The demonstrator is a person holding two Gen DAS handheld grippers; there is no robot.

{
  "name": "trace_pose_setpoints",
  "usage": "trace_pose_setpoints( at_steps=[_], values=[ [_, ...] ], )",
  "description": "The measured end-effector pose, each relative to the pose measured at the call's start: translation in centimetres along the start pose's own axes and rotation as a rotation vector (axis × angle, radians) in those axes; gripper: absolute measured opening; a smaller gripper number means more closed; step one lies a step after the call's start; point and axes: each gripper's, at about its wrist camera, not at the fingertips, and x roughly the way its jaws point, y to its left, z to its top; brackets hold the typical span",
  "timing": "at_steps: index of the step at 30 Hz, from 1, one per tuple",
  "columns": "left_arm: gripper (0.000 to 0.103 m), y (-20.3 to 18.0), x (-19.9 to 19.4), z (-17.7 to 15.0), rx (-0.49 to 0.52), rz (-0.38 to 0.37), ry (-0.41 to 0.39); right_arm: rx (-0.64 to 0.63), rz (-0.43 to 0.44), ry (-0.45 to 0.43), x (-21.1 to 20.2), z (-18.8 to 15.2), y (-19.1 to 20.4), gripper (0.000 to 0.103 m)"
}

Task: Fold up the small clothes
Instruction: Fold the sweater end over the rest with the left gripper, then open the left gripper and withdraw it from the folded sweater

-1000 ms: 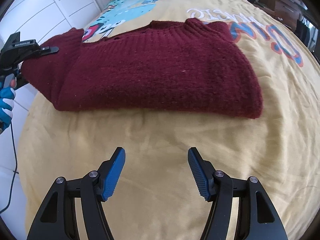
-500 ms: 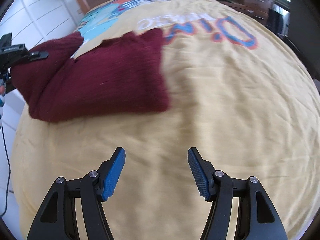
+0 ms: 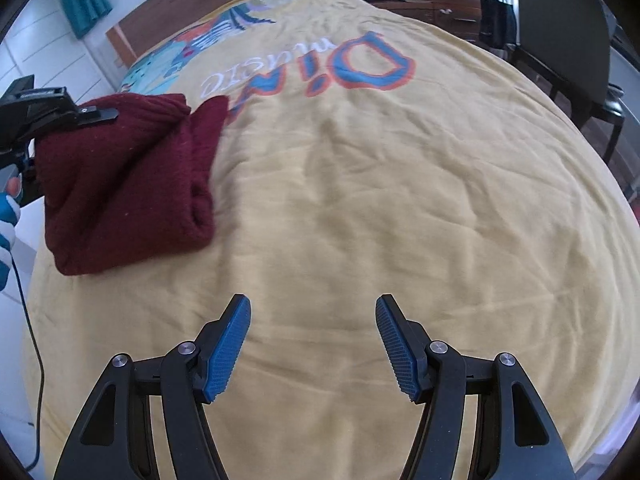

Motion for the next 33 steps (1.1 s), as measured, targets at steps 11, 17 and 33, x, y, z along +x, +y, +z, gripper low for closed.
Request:
trace_pose_setpoints(
  at_steps=[11, 17, 33],
  values=[
    [0.023, -4.4, 4.6, -4.5, 0.230, 0.158, 0.054, 0.028, -0.019, 0.026, 1.0, -0.9, -2.3, 0.067],
    [0.026, -4.2, 7.2, -6.0, 0.293, 0.251, 0.102, 0.045, -0.030, 0.026, 0.9, -1.1, -3.4, 0.067],
    [0.055, -8.1, 2.7, -9.8, 0.548, 0.149, 0.116, 0.054, -0.080, 0.011, -0.7, -1.3, -4.2, 0.067]
  ],
)
